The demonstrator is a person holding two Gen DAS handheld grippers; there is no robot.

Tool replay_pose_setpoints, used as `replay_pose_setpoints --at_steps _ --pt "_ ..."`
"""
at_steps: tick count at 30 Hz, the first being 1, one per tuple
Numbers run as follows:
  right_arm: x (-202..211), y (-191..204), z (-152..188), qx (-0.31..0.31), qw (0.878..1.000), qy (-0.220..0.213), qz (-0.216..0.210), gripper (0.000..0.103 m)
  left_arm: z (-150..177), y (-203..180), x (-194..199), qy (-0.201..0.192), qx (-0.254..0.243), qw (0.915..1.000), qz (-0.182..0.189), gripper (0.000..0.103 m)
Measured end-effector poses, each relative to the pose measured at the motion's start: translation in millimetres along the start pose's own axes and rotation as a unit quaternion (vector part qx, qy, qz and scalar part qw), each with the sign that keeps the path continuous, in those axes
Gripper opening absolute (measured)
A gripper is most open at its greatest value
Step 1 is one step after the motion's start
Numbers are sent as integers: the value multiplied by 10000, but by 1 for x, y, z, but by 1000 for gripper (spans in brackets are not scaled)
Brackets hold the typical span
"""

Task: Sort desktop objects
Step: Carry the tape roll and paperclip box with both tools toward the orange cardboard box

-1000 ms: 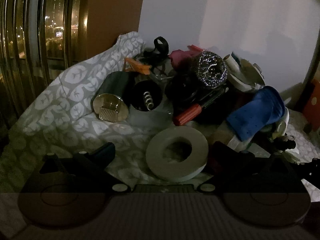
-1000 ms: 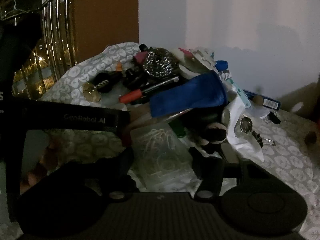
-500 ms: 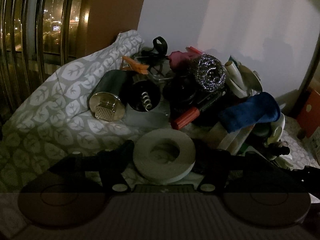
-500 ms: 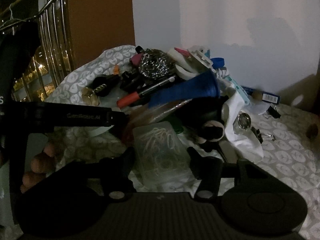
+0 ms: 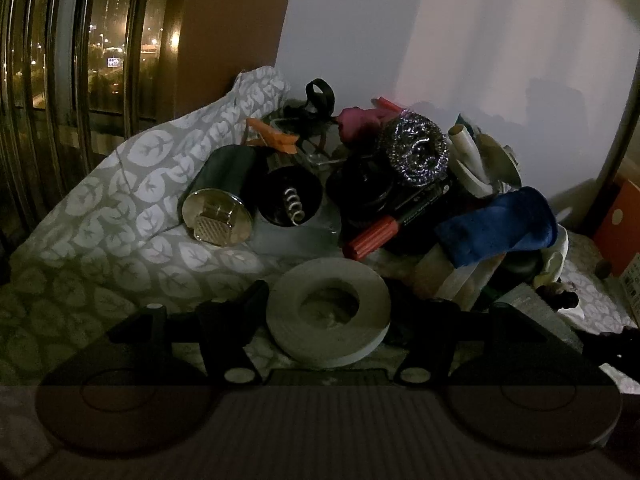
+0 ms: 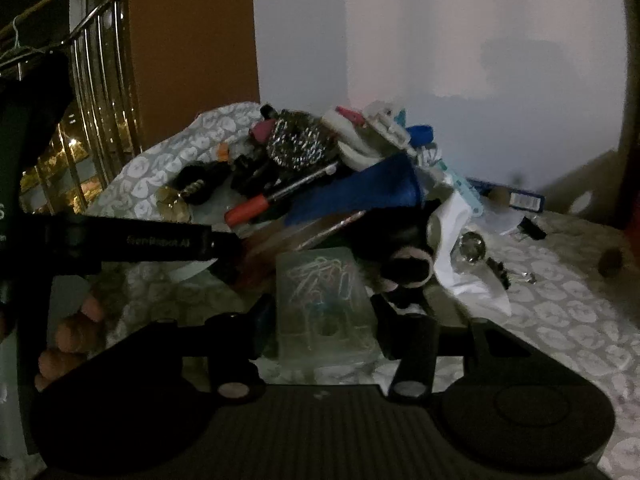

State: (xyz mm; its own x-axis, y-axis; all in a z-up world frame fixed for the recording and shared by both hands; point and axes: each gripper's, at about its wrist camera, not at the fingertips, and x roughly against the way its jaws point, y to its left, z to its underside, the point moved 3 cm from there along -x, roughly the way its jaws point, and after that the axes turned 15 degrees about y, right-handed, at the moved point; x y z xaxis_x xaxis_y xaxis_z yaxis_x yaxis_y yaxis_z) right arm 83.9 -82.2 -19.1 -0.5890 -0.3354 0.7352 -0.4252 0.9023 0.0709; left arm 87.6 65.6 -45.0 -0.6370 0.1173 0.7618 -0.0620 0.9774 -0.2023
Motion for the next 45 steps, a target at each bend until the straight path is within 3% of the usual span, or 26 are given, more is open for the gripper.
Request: replay_pose_setpoints --at_steps 14,36,45 --pt "31 -3 7 -102 9997 -232 43 48 2 -12 14 -82 -59 9998 -185 64" --pt "67 -7 24 -234 9983 -520 129 49 15 -34 41 -243 -318 9991 -169 64" --pt "80 -13 28 -315 9972 -667 130 49 15 -49 45 -183 -442 9982 -350 64"
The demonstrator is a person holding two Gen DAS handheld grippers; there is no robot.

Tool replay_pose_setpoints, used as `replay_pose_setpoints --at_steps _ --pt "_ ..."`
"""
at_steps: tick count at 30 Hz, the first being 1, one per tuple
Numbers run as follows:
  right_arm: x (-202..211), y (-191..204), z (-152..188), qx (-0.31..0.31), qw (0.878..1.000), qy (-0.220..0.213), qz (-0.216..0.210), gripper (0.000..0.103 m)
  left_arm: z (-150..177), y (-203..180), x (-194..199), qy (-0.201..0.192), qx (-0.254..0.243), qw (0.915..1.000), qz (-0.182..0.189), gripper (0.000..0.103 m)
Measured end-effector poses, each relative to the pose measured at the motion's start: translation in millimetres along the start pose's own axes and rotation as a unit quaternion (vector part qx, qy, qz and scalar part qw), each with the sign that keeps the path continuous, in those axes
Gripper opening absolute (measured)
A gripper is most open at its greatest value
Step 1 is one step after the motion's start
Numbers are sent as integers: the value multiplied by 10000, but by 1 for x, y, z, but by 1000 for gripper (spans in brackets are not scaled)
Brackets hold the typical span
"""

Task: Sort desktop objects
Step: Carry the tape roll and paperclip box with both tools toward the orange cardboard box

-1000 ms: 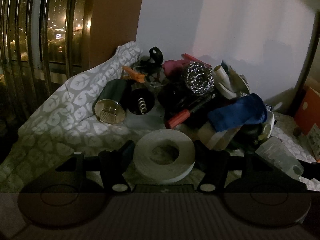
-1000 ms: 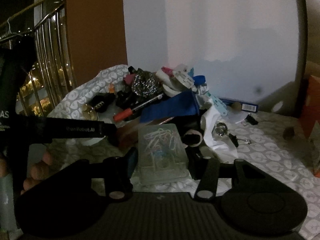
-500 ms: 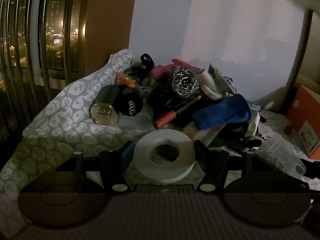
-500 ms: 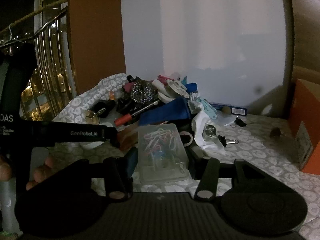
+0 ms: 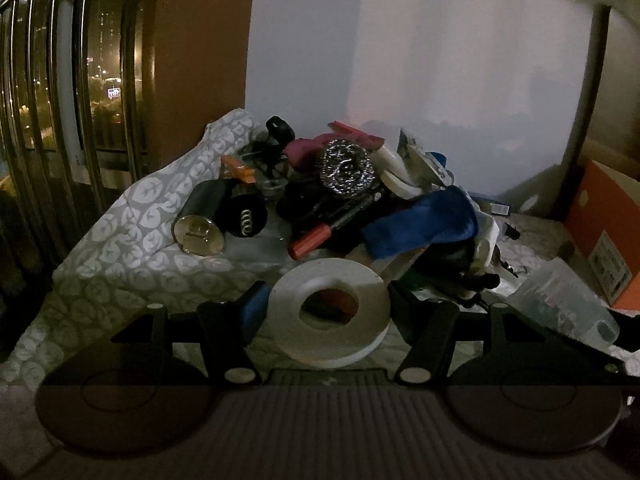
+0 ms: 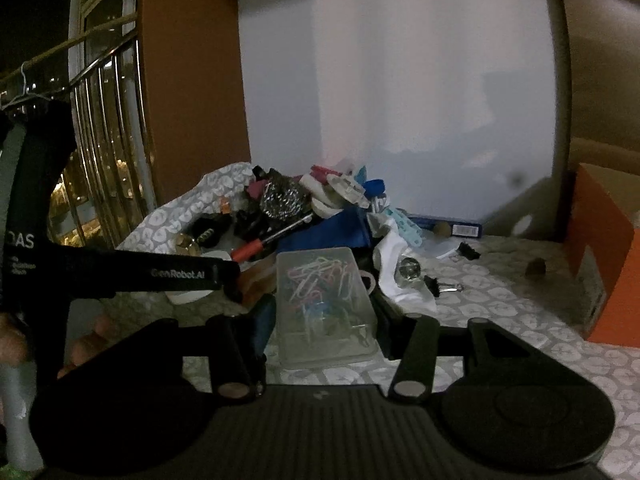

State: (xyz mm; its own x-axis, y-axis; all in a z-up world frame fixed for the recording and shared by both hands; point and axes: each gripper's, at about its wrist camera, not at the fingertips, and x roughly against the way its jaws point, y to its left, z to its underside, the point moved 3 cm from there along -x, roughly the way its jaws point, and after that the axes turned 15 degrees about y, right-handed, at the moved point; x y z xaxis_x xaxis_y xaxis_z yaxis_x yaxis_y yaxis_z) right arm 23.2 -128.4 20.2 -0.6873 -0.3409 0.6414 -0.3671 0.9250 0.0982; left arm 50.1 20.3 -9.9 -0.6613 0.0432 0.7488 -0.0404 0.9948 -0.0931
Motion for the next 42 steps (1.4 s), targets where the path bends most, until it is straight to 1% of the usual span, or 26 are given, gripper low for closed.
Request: replay_pose_setpoints --at_steps 7,22,27,37,42 --pt "18 -12 -1 -107 9997 -209 66 48 -4 -24 10 -25 -185 9996 -213 64" --pt "58 -47 6 -394 9970 -625 221 48 -7 -76 26 -285 -598 9976 -193 64" --pt "67 -56 11 -481 9959 -725 264 48 -7 -85 27 -322 -657 9972 -181 64" --pt "81 -52 17 -590 9943 -837 289 49 -1 -100 33 -365 -759 9963 -166 64" --pt "88 -62 22 -680 9931 -885 351 49 1 -111 37 -385 -840 9957 -94 64"
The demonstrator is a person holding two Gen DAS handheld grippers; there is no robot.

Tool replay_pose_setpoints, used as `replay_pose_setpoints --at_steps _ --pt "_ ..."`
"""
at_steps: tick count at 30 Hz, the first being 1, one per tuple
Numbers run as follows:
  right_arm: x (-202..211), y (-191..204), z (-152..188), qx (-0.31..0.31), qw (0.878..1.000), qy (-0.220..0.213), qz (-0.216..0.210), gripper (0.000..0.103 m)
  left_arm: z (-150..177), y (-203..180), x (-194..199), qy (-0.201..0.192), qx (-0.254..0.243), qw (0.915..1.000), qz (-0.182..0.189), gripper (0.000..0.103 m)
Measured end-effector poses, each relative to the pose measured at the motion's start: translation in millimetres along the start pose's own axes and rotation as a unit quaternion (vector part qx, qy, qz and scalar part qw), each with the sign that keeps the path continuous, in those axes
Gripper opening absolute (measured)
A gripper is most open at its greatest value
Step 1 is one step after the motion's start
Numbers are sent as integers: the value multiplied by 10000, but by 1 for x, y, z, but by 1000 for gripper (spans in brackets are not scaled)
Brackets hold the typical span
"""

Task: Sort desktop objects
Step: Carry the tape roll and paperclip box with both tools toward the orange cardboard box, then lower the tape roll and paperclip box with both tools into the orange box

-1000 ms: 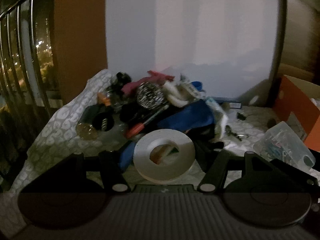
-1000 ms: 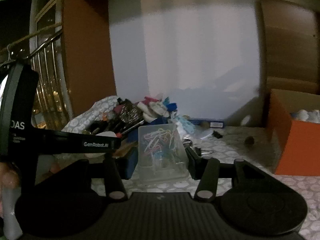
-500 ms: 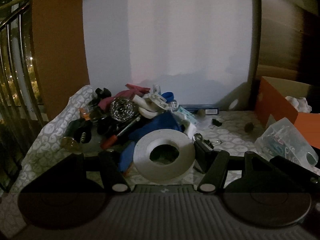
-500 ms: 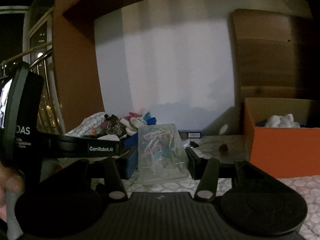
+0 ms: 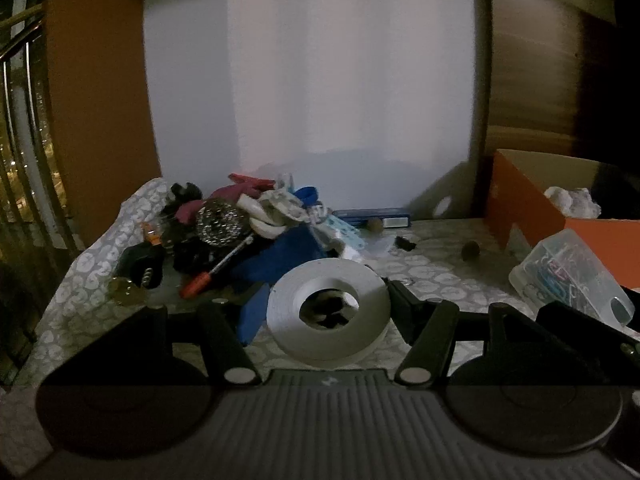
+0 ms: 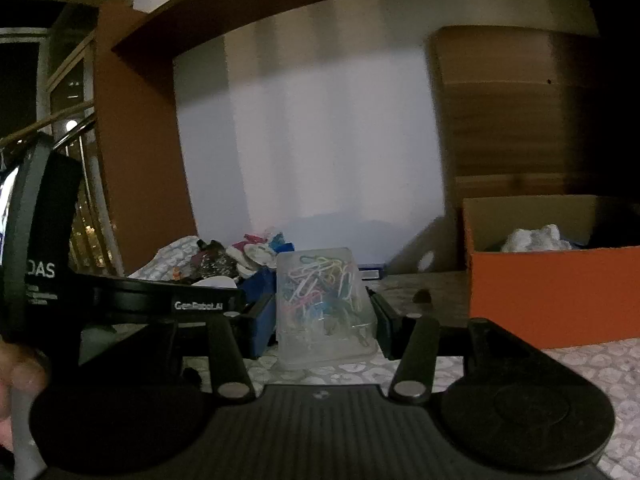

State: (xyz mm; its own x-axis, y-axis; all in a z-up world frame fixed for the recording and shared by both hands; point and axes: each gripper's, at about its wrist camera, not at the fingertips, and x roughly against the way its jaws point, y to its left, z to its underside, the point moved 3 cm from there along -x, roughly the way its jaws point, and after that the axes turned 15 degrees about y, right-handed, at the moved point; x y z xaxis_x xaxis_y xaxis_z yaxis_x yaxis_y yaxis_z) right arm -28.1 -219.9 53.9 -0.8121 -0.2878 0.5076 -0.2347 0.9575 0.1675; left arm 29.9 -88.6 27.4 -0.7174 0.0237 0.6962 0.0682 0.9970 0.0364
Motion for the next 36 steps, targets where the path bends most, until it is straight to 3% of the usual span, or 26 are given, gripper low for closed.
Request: replay_pose_setpoints --at_steps 21,36 --pt "41 -87 8 -658 9941 -219 835 49 -24 -90 5 -209 -479 9949 865 64" --pt "60 -147 -25 -956 9836 -729 1343 49 -58 -160 15 -650 -1051 9833 1336 64"
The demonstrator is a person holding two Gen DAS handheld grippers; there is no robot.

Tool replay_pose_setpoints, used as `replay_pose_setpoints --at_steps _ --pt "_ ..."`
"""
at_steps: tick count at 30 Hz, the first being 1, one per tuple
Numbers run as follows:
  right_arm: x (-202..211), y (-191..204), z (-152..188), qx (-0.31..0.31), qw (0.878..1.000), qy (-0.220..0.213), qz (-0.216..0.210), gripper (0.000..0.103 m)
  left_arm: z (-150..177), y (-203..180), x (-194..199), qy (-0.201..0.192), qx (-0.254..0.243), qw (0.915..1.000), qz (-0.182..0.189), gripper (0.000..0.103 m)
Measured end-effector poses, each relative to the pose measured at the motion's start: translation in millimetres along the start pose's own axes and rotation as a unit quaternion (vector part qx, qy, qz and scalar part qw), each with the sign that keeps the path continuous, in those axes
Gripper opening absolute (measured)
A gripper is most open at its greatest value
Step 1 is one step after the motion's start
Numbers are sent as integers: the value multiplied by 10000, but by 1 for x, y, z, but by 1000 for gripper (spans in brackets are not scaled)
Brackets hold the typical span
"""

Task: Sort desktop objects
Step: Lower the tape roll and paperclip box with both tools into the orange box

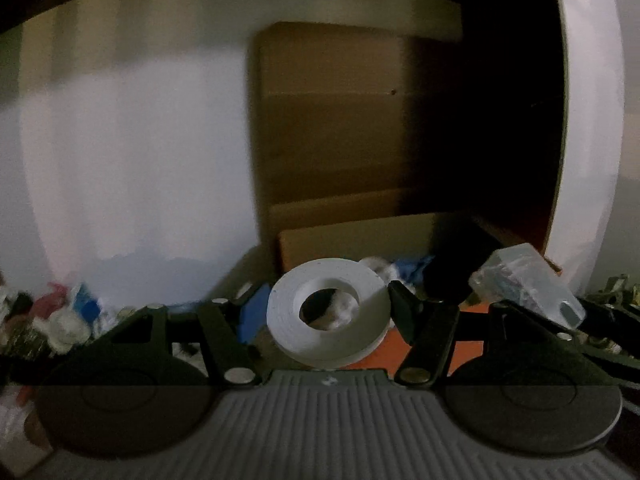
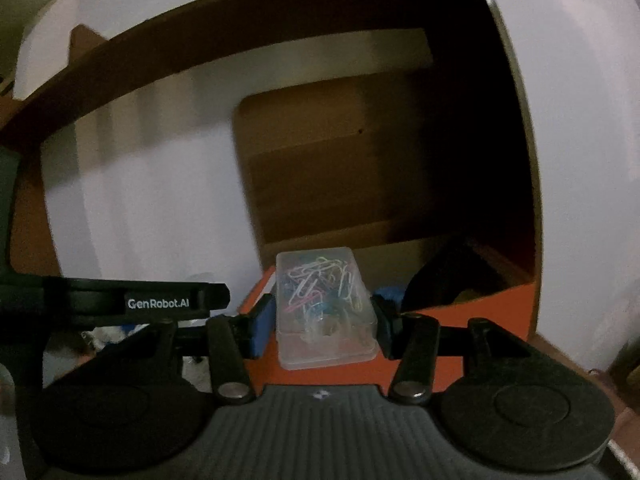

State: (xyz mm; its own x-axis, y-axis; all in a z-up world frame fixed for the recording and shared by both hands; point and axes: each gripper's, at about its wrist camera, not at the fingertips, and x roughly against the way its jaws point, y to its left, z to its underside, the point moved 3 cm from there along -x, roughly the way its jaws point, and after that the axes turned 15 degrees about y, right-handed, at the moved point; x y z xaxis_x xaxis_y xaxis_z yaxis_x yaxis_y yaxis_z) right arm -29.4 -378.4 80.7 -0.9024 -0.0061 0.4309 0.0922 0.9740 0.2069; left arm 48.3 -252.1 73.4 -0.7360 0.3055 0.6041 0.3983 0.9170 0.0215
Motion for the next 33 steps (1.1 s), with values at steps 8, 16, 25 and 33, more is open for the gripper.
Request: replay_pose_setpoints --at_steps 8,16,25,33 --pt "-16 -20 -18 -79 9997 -99 208 49 -20 -6 -23 -68 113 9999 84 64" --pt "-34 -34 -34 -79 9990 -221 389 49 -34 -7 -47 -33 158 9999 5 64" --pt "-77 -52 -44 -165 9976 -127 660 49 -32 -13 -78 72 186 9998 -98 64" --pt "-104 -54 -37 -211 9976 -85 652 49 -34 -7 -95 155 304 9994 -48 65"
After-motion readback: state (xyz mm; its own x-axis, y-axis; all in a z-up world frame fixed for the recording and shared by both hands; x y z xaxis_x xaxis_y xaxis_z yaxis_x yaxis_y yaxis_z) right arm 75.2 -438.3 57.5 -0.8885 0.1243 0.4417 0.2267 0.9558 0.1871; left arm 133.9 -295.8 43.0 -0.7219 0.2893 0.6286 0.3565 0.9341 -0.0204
